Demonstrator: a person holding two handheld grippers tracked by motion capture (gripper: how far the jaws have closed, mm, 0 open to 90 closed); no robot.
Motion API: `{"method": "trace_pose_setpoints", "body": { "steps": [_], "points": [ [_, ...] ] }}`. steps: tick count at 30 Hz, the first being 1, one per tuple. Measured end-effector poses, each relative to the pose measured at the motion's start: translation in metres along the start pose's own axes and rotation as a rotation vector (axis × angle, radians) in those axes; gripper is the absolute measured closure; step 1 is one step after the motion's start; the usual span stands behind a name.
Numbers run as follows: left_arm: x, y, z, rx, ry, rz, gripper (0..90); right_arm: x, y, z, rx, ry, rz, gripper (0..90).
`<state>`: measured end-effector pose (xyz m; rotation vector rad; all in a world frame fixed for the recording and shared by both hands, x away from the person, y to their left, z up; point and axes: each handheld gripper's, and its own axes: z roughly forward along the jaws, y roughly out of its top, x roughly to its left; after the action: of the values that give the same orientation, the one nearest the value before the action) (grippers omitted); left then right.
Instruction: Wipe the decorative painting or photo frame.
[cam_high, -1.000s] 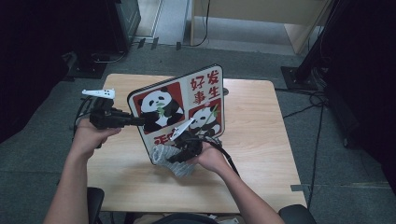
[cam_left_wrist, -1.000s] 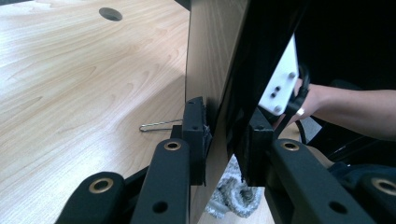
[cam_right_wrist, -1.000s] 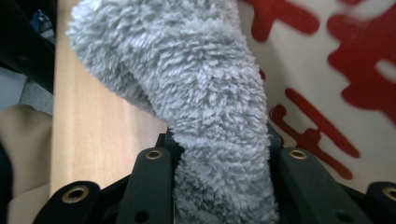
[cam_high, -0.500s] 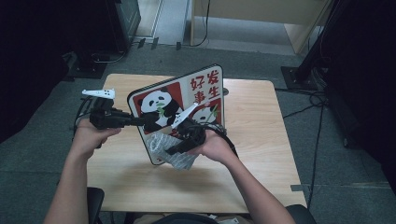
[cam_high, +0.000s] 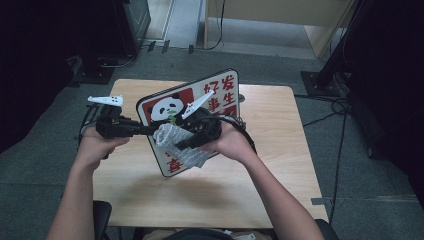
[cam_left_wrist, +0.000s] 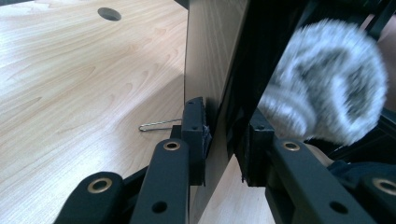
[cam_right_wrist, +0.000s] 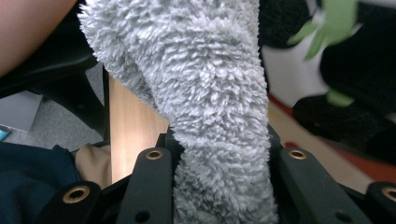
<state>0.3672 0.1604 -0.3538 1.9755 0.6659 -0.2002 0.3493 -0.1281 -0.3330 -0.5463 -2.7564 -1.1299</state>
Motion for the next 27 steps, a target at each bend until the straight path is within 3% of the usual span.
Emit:
{"method": "trace_pose_setpoints", "body": {
  "steps": [13, 22, 27],
  "points": [
    [0.000, 0.000, 0.000, -0.001, 0.000, -0.001, 75.7, 0.003, 0.051, -0.038, -0.030, -0.037, -0.053, 68.3],
    [0.000, 0.000, 0.000, 0.000, 0.000, -0.002, 75.7, 0.004, 0.092, -0.055, -0.035, -0.062, -0.078, 68.0],
    [0.000, 0.000, 0.000, -0.002, 0.001, 0.003, 75.7, -0.002, 0.115, -0.062, -0.057, -0.089, -0.066, 67.9]
  ]
}}
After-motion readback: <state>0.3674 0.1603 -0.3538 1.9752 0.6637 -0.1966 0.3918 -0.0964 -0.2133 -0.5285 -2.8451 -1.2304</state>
